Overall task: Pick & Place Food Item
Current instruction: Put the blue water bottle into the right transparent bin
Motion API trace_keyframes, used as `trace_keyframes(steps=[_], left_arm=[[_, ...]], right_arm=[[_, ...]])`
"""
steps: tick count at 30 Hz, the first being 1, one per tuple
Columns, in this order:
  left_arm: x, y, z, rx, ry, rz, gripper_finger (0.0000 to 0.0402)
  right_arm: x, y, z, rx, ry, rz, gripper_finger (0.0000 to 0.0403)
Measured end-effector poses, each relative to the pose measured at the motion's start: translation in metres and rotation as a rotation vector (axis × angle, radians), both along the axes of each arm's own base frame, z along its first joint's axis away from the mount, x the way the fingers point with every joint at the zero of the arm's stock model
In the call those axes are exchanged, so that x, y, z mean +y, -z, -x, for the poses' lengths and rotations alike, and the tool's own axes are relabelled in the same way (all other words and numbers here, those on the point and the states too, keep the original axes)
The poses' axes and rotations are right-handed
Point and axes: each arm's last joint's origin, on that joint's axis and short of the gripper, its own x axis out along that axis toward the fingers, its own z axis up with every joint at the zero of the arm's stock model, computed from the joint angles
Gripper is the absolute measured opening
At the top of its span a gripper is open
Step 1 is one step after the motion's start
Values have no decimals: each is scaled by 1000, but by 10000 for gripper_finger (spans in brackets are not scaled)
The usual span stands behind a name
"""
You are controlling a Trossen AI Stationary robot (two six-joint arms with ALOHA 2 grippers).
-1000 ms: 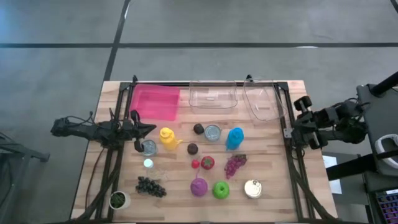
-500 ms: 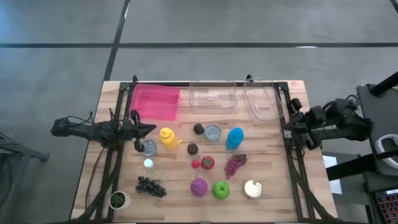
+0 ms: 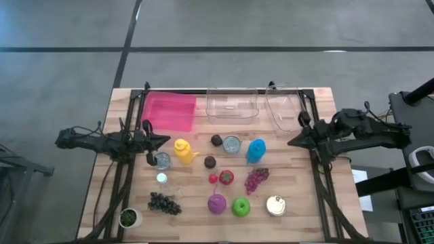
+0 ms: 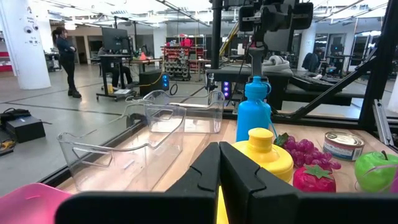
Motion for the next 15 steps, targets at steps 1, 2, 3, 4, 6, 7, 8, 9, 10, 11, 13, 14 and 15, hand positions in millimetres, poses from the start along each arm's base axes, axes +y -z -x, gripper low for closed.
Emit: trace_keyframes(steps=[1,2,3,4,6,7,8,9,10,11,13,14,15], left_arm=[[0,0,0,0,0,0,12],[0,0,0,0,0,0,12],[0,0,0,0,-1,0,12],[0,0,0,0,0,0,12],[0,0,0,0,0,0,12],[0,0,0,0,0,0,12],[0,0,0,0,0,0,12],[0,0,0,0,0,0,12],[0,0,0,0,0,0,12],[0,0,0,0,0,0,12],[0,0,0,0,0,0,12],[0,0,0,0,0,0,12],[0,0,0,0,0,0,12]], right_arm=[[0,0,-1,12,2,0,8],[0,0,-2,24,10,2,8],[-1,0,-2,39,28,6,8],[-1,0,-3,54,48,11,8],[-2,0,-4,77,93,21,8],[-3,0,-4,85,113,27,8],[-4,1,-5,91,129,33,8],[-4,1,-5,97,135,37,8],[-4,2,-5,104,140,38,8],[-4,2,-5,107,147,38,8],[-4,3,-6,113,155,25,8],[-4,3,-6,114,157,21,8],[-4,3,-6,114,157,21,8]])
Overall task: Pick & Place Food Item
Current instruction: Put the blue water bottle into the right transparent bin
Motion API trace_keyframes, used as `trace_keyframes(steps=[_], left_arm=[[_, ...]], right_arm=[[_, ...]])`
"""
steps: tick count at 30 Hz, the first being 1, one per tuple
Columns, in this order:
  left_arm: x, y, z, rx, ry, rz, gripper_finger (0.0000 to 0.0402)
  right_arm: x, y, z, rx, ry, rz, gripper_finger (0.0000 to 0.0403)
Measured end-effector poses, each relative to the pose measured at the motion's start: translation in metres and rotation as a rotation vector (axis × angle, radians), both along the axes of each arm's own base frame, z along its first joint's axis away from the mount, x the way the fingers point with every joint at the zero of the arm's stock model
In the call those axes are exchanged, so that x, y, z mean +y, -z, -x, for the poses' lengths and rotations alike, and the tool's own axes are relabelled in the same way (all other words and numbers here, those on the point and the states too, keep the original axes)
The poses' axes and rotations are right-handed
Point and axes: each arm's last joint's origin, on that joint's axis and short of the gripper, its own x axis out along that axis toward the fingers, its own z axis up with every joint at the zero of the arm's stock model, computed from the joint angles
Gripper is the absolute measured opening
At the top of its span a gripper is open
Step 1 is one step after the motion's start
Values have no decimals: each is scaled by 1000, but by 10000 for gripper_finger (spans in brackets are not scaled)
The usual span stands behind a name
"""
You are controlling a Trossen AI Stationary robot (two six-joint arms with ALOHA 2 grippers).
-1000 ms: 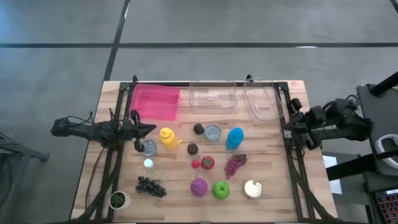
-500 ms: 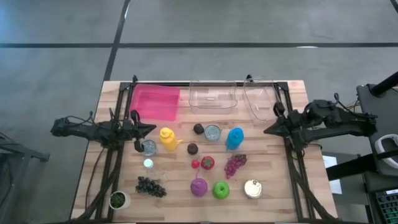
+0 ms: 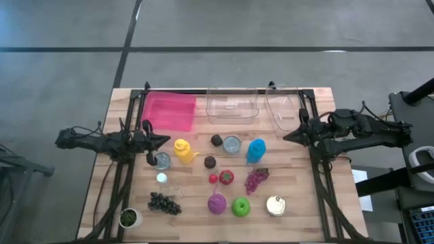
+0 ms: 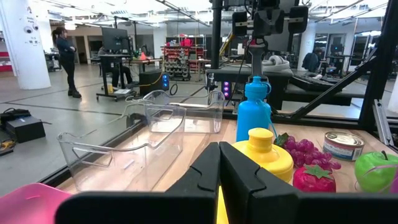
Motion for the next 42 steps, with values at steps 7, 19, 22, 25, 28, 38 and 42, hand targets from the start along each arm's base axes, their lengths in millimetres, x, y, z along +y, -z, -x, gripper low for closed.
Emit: trace_keyframes(steps=[7,19,22,25,28,38,42], left_arm=[[0,0,0,0,0,0,12],[0,0,0,0,0,0,12],[0,0,0,0,0,0,12],[0,0,0,-1,0,0,12],[0,0,0,0,0,0,12],[0,0,0,0,0,0,12],[0,0,0,0,0,0,12]], right_arm=[[0,6,-7,39,2,8,8],[1,14,-24,114,-8,41,8],[2,15,-27,113,-18,71,8],[2,14,-32,102,-23,84,8],[2,14,-36,90,-22,83,8],[3,17,-46,115,-25,88,36],[3,18,-47,122,-26,91,77]])
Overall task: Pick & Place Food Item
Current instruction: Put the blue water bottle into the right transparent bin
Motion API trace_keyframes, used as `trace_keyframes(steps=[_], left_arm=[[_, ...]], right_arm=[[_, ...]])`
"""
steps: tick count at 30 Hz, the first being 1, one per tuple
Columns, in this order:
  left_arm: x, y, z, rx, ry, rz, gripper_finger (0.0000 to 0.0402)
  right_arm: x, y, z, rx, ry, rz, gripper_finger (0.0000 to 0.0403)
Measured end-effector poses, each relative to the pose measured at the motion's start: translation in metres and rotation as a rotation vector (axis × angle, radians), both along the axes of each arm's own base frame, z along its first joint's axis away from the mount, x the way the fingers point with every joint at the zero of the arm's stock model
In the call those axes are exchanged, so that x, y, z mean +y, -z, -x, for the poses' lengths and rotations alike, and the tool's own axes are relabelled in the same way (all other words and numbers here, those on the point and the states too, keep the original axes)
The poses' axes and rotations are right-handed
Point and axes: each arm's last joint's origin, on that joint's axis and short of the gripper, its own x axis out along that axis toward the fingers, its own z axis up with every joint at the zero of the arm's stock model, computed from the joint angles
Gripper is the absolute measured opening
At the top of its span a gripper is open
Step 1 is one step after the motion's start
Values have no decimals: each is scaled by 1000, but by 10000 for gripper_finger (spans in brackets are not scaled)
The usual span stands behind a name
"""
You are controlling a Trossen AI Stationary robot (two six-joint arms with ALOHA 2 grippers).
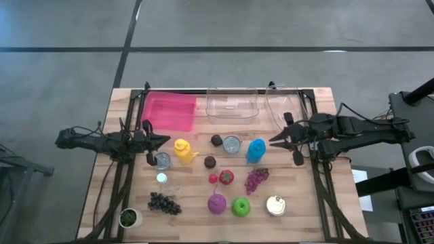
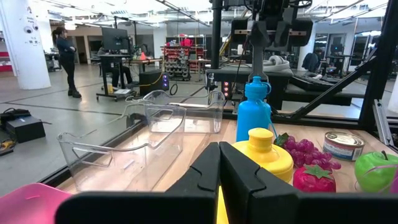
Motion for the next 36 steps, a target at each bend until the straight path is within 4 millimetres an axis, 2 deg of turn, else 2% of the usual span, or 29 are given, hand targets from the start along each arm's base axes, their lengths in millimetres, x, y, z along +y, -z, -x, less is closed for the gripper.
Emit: trace_keyframes(steps=[8,14,26,32,36], left_arm=[[0,0,0,0,0,0,12],[0,0,0,0,0,0,12],[0,0,0,0,0,0,12],[0,0,0,0,-1,0,12],[0,0,0,0,0,0,12]], right_arm=[[0,3,-5,21,-15,31,165],[1,13,-18,88,-19,44,204],[2,22,-29,145,-42,97,211],[-1,27,-36,178,66,156,212],[-2,29,-38,184,71,162,209]])
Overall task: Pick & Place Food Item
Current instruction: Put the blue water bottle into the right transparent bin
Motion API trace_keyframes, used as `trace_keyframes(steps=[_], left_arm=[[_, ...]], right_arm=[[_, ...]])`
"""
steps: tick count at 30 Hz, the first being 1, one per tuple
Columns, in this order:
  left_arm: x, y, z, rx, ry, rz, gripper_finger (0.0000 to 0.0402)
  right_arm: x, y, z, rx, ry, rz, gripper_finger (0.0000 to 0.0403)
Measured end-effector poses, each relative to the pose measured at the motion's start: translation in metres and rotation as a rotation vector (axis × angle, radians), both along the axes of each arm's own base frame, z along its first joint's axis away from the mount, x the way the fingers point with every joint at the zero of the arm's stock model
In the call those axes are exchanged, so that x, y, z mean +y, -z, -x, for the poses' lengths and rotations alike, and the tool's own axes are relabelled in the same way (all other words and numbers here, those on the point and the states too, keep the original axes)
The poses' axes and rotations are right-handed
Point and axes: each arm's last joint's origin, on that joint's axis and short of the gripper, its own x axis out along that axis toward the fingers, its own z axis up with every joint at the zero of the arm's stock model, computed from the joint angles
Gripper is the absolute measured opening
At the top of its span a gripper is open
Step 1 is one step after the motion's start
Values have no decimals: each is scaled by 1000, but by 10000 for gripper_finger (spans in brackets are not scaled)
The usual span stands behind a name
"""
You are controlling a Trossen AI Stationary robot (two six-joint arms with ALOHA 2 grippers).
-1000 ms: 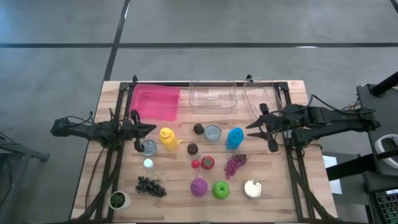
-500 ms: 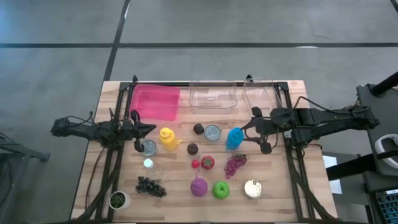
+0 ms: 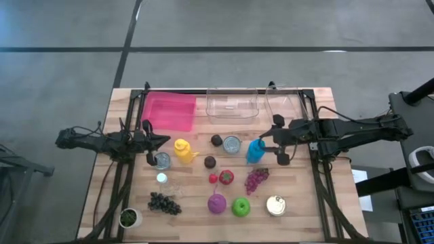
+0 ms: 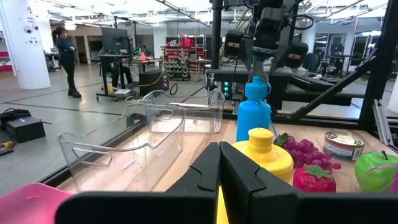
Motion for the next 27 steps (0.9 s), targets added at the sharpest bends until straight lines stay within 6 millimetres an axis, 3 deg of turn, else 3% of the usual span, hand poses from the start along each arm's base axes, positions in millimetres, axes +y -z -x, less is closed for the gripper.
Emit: trace_keyframes(steps=[27], left_arm=[[0,0,0,0,0,0,12]], right_arm=[[0,10,0,18,38,-55,203]])
